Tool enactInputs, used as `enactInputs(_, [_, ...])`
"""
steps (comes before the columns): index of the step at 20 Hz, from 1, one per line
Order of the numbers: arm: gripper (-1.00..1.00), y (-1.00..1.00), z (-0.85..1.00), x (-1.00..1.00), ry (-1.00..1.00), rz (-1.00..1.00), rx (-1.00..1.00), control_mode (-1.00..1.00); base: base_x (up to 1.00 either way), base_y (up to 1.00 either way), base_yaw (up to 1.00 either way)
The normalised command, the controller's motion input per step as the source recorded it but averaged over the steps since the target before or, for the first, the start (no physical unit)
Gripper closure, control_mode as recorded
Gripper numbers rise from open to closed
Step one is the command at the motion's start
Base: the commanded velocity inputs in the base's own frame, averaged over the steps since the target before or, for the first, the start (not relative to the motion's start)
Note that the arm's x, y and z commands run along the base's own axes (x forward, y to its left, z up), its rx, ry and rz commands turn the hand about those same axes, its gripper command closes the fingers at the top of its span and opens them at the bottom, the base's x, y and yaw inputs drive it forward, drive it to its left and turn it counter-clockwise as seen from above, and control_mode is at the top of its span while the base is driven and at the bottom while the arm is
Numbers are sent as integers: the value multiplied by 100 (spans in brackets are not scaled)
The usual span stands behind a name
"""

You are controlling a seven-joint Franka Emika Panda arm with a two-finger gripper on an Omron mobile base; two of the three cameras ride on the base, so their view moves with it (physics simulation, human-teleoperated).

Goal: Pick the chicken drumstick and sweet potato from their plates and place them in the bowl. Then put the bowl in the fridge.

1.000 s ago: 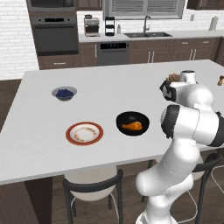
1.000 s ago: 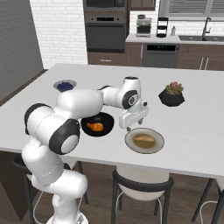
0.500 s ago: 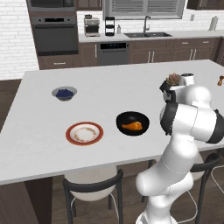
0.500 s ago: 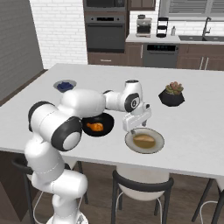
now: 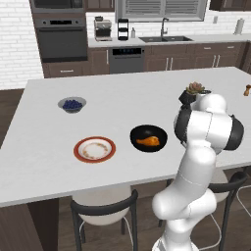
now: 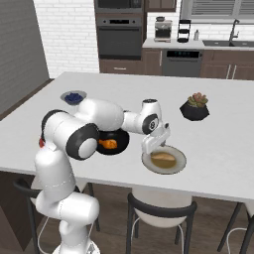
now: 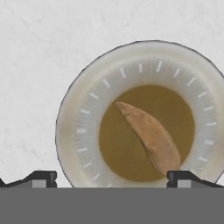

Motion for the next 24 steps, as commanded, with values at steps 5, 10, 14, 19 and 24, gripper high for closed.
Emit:
enactInputs(5, [-100, -8, -21, 45, 0, 7, 0, -100, 0, 0, 0])
enactInputs(10, [-100, -19, -14, 25, 0, 6, 0, -100, 0, 0, 0])
enactInputs(14, [-100, -21, -27, 0, 0, 3, 0, -100, 0, 0, 0])
enactInputs(19, [-100, -7, -32, 0, 2, 0, 0, -100, 0, 0, 0])
enactInputs(24, [-100, 0, -24, 3, 0, 0, 0, -100, 0, 0, 0])
